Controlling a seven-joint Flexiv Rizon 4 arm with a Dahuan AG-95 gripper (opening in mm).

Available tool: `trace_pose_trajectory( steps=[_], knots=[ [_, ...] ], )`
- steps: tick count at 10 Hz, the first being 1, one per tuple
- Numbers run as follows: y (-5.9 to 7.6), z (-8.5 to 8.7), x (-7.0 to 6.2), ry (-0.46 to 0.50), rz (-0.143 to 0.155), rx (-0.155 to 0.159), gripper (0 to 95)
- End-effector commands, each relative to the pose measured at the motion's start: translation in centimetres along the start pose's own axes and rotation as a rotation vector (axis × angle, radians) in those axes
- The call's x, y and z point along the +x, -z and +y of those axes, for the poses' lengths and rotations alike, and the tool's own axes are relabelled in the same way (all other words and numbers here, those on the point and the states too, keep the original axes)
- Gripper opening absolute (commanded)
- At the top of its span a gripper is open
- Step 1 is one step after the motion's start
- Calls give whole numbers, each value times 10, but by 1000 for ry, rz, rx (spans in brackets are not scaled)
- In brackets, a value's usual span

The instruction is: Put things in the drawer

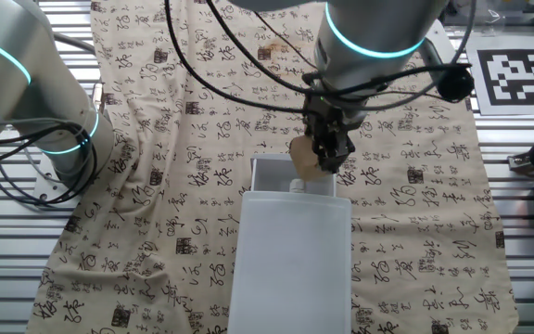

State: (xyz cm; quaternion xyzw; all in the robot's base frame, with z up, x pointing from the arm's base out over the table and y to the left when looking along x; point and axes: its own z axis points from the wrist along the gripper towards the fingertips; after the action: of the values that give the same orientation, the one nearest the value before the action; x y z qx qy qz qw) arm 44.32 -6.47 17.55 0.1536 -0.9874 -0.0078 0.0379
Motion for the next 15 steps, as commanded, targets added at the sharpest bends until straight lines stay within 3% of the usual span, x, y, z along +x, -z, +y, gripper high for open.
trace_pose_trajectory(
  steps=[1,6,15],
  knots=[
    [-8,-3,-1,23,-8,7,0],
    [-30,-10,4,81,-16,11,0],
    [-40,-14,19,147,-31,21,0]
  ],
)
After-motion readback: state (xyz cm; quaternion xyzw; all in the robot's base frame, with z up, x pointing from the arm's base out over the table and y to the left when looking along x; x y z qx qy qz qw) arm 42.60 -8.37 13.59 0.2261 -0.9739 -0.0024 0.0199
